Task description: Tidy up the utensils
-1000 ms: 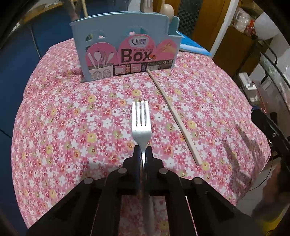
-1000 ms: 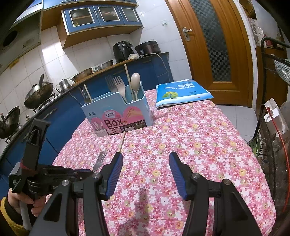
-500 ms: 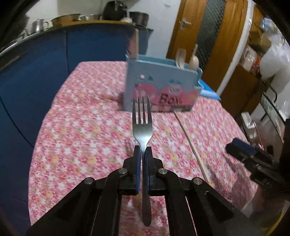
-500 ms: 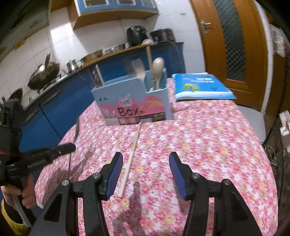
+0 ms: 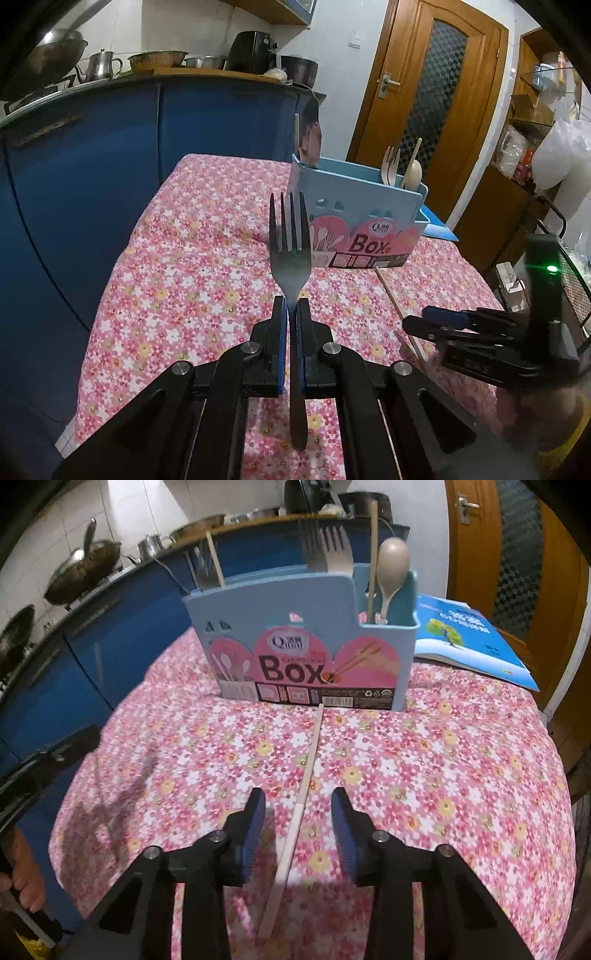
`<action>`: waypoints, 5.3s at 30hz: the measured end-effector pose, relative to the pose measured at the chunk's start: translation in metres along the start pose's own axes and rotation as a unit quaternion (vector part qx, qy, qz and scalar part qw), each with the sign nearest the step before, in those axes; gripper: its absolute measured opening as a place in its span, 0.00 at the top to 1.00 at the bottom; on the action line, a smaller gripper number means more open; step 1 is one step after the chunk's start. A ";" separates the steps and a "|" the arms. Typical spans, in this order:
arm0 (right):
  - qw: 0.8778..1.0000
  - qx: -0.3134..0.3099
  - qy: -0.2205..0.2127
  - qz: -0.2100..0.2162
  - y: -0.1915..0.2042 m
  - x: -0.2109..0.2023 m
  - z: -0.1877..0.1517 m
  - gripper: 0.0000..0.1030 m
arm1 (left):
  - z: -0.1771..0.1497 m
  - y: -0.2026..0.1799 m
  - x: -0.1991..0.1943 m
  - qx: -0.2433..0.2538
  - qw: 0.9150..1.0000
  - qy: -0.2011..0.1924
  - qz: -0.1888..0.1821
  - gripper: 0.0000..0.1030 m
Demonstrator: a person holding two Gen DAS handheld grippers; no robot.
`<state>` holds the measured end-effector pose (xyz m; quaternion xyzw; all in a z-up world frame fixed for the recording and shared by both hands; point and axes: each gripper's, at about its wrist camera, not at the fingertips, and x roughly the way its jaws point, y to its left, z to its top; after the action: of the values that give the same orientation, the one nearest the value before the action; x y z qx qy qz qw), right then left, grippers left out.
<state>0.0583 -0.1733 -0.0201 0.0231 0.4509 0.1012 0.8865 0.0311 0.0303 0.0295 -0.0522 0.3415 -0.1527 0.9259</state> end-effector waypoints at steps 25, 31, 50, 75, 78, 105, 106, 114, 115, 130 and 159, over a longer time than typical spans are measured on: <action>0.997 0.046 -0.058 0.009 -0.009 -0.023 -0.001 0.94 | 0.006 -0.012 -0.017 0.016 0.999 -0.048 -0.019 0.98; 0.988 0.067 -0.136 0.035 -0.015 -0.067 -0.005 0.94 | 0.013 -0.021 -0.026 0.025 0.997 -0.067 -0.025 0.98; 0.961 0.071 -0.257 0.071 -0.036 -0.110 0.027 0.94 | 0.076 -0.052 -0.023 0.050 0.991 -0.122 -0.027 0.98; 0.934 0.082 -0.341 0.067 -0.070 -0.087 0.109 0.93 | 0.156 -0.052 0.044 0.035 0.989 -0.140 -0.016 0.97; 0.934 0.084 -0.343 0.055 -0.074 -0.077 0.115 0.93 | 0.153 -0.052 0.056 0.038 0.990 -0.133 -0.015 0.98; 0.956 0.045 -0.286 0.044 -0.056 -0.067 0.089 0.68 | 0.119 -0.051 0.056 0.043 0.995 -0.087 -0.027 0.63; 0.956 0.045 -0.286 0.043 -0.054 -0.071 0.086 0.67 | 0.117 -0.051 0.053 0.043 0.995 -0.086 -0.024 0.63; 0.955 0.046 -0.287 0.052 -0.043 -0.096 0.065 0.61 | 0.100 -0.047 0.031 0.040 0.996 -0.077 -0.010 0.63; 0.955 0.044 -0.288 0.051 -0.041 -0.099 0.063 0.60 | 0.097 -0.046 0.027 0.040 0.996 -0.076 -0.009 0.63; 0.956 0.038 -0.285 0.049 -0.013 -0.130 0.009 0.16 | 0.056 -0.037 -0.030 0.042 0.995 -0.085 0.040 0.25; 0.962 0.021 -0.271 -0.038 -0.009 -0.090 -0.080 0.01 | -0.040 -0.022 -0.008 0.039 0.991 -0.076 0.106 0.17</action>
<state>-0.0562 -0.2038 0.0024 0.0517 0.1962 0.0482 0.9780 -0.0058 0.0126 0.0079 0.0087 0.2680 -0.0623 0.9614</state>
